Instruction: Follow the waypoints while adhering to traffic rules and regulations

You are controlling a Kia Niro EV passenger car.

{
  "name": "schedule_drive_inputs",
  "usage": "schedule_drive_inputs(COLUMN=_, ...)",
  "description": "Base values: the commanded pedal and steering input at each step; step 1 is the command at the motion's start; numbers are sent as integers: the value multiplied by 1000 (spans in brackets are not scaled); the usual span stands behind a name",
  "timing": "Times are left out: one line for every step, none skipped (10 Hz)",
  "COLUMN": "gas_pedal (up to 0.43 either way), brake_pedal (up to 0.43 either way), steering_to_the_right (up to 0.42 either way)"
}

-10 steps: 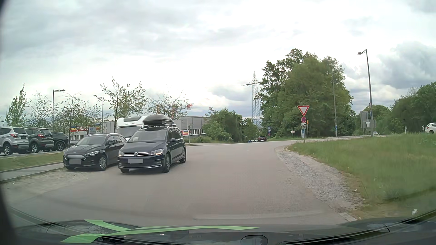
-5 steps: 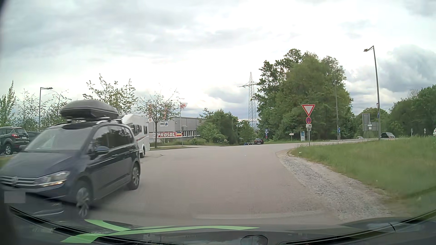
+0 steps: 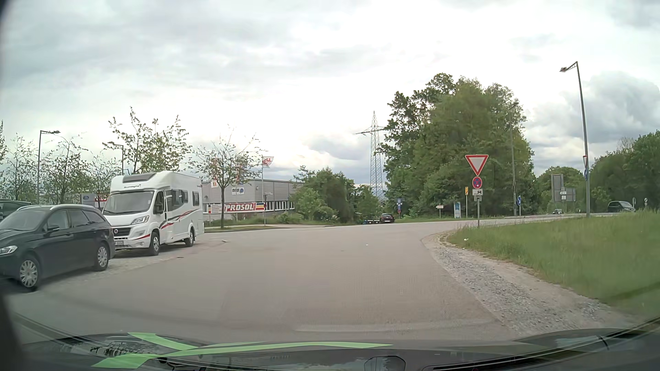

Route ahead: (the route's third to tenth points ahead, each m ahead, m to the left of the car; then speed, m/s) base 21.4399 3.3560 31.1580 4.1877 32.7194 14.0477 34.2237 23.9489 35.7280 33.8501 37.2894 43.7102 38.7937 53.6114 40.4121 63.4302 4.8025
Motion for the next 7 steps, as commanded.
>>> schedule_drive_inputs(gas_pedal=0, brake_pedal=0, steering_to_the_right=24)
schedule_drive_inputs(gas_pedal=0, brake_pedal=0, steering_to_the_right=24)
schedule_drive_inputs(gas_pedal=0, brake_pedal=0, steering_to_the_right=24)
schedule_drive_inputs(gas_pedal=0, brake_pedal=0, steering_to_the_right=24)
schedule_drive_inputs(gas_pedal=0, brake_pedal=0, steering_to_the_right=24)
schedule_drive_inputs(gas_pedal=0, brake_pedal=0, steering_to_the_right=24)
schedule_drive_inputs(gas_pedal=0, brake_pedal=0, steering_to_the_right=24)
